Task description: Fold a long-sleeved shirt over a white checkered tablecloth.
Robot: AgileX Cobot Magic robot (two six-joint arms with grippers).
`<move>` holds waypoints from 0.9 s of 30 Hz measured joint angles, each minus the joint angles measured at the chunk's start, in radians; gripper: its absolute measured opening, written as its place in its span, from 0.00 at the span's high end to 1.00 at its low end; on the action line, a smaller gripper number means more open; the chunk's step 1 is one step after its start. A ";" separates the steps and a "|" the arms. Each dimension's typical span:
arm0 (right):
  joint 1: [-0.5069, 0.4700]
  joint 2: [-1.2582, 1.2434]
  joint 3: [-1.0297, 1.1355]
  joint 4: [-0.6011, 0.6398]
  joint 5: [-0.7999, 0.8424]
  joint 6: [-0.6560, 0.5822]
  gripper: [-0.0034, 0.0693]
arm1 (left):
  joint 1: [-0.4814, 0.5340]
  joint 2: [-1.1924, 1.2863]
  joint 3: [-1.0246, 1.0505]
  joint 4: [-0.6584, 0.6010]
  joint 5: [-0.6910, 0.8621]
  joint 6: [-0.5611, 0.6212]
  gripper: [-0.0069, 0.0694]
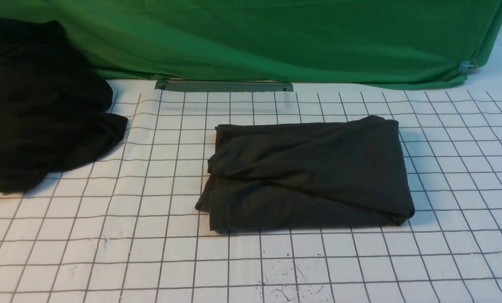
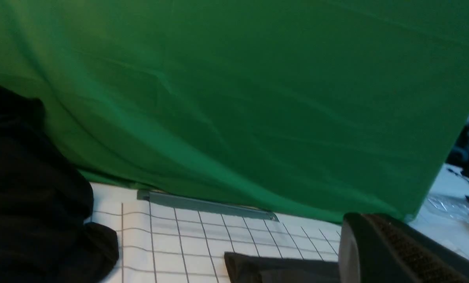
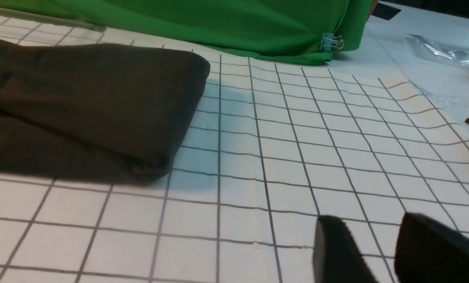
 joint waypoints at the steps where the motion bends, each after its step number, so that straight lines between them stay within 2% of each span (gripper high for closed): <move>1: 0.000 0.000 0.000 0.000 0.000 0.000 0.63 | 0.000 -0.013 0.024 0.000 -0.032 -0.002 0.91; 8: 0.000 0.000 0.000 0.000 0.000 0.000 0.62 | 0.000 -0.014 0.040 0.028 -0.031 -0.002 0.91; 16: 0.000 0.000 0.000 0.000 0.000 0.000 0.62 | 0.000 -0.014 0.040 0.215 -0.001 -0.002 0.91; 23: 0.000 0.000 0.000 -0.001 0.000 0.001 0.62 | 0.000 -0.014 0.045 0.229 0.000 -0.002 0.91; 27: 0.000 0.000 0.000 -0.001 0.000 0.001 0.62 | 0.000 -0.034 0.149 0.230 -0.032 -0.002 0.91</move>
